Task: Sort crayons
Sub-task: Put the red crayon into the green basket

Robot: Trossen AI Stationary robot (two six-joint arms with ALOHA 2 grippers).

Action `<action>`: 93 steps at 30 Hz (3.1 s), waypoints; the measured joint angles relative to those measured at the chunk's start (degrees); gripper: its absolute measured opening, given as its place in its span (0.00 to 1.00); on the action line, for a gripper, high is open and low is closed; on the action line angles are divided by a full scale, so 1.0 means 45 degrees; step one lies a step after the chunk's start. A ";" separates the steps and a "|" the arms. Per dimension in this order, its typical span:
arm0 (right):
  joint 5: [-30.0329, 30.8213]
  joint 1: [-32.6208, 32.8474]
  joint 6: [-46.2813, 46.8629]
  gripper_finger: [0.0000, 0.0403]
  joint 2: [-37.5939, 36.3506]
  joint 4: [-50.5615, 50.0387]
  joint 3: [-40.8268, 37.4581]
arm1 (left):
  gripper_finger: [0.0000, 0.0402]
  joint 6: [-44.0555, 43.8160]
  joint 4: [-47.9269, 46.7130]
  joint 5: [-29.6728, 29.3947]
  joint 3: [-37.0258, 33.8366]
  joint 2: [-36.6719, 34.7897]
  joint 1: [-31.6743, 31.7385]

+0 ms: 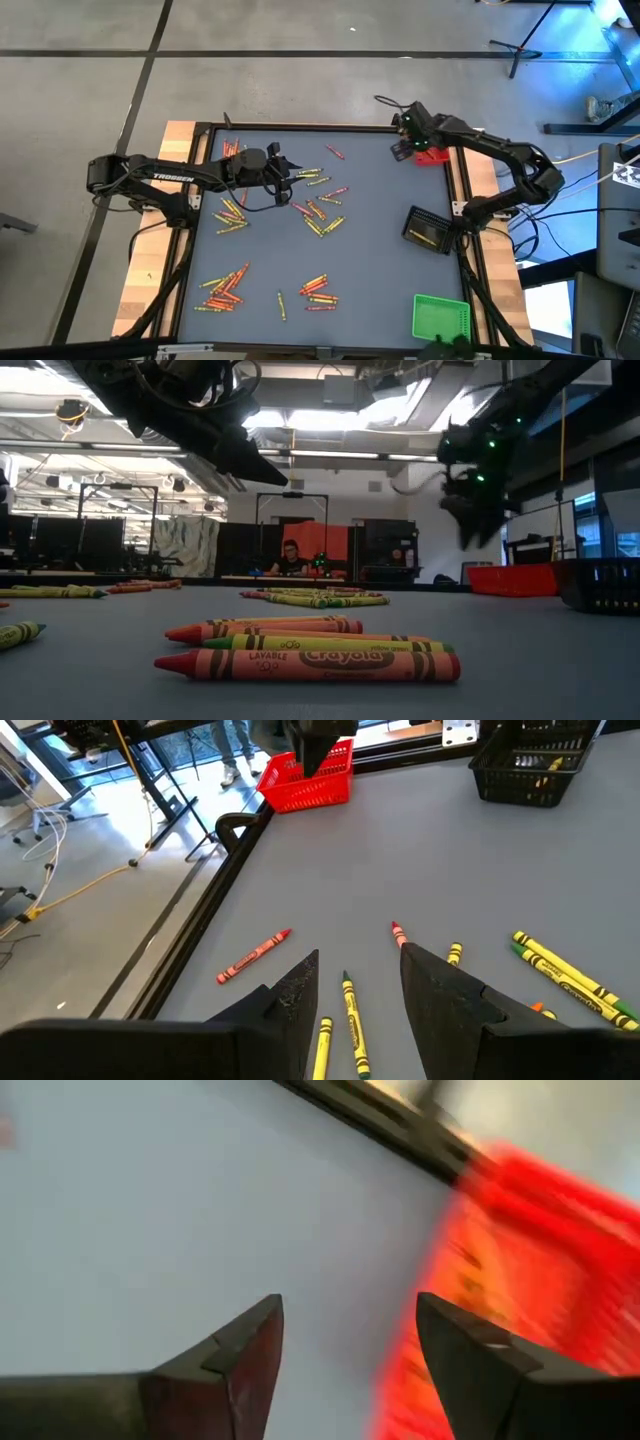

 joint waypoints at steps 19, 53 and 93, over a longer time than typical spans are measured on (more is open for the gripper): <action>-0.2799 0.3023 -0.2286 0.47 0.4801 0.7961 0.0832 | 0.32 0.0004 0.0065 0.0000 0.0000 0.0002 0.0000; -0.2333 0.3024 -0.3218 0.05 0.8602 0.3714 0.5359 | 0.32 0.0015 0.0078 0.0146 0.0015 0.0005 0.0000; -0.0466 1.2928 0.3919 0.06 0.1118 -0.6804 0.5267 | 0.32 0.0013 0.0070 0.0235 -0.0005 0.0005 -0.0090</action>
